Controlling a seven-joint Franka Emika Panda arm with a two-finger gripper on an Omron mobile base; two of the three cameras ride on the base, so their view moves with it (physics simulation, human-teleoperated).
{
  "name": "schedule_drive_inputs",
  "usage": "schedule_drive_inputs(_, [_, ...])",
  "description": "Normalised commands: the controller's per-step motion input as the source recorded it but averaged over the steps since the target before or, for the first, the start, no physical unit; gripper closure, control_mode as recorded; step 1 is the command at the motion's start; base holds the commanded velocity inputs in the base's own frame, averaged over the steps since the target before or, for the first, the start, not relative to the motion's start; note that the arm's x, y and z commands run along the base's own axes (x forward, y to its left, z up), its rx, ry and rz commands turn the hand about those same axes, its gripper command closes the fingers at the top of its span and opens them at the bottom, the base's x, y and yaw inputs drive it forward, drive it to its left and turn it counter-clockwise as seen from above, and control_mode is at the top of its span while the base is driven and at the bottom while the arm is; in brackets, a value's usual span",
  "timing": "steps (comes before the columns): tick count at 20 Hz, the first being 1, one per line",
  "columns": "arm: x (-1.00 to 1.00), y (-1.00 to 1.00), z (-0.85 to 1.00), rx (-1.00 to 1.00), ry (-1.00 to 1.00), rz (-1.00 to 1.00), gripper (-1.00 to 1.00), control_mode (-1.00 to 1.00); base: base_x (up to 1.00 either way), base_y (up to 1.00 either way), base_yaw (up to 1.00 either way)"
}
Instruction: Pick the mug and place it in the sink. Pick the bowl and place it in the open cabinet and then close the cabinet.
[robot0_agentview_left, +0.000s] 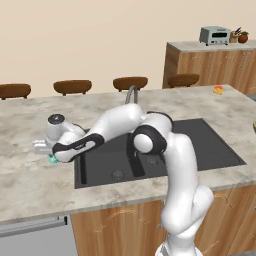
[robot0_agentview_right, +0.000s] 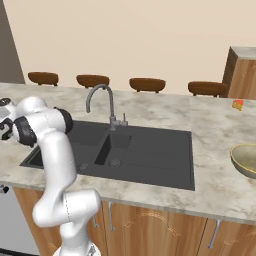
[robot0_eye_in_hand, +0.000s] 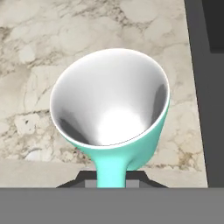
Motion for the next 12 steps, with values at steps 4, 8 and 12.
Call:
schedule_drive_inputs(4, [-0.06, -0.51, 0.24, 0.03, 0.0, -0.3, 1.0, -1.0, 0.0, 0.0, 0.0])
schedule_drive_inputs(8, [-0.01, -0.24, 0.58, -0.03, 0.06, -0.15, 1.0, -1.0, 0.0, 0.0, 0.0])
schedule_drive_inputs(12, [0.0, -0.44, 0.39, -0.05, 0.15, -0.08, 1.0, -1.0, 0.0, 0.0, 0.0])
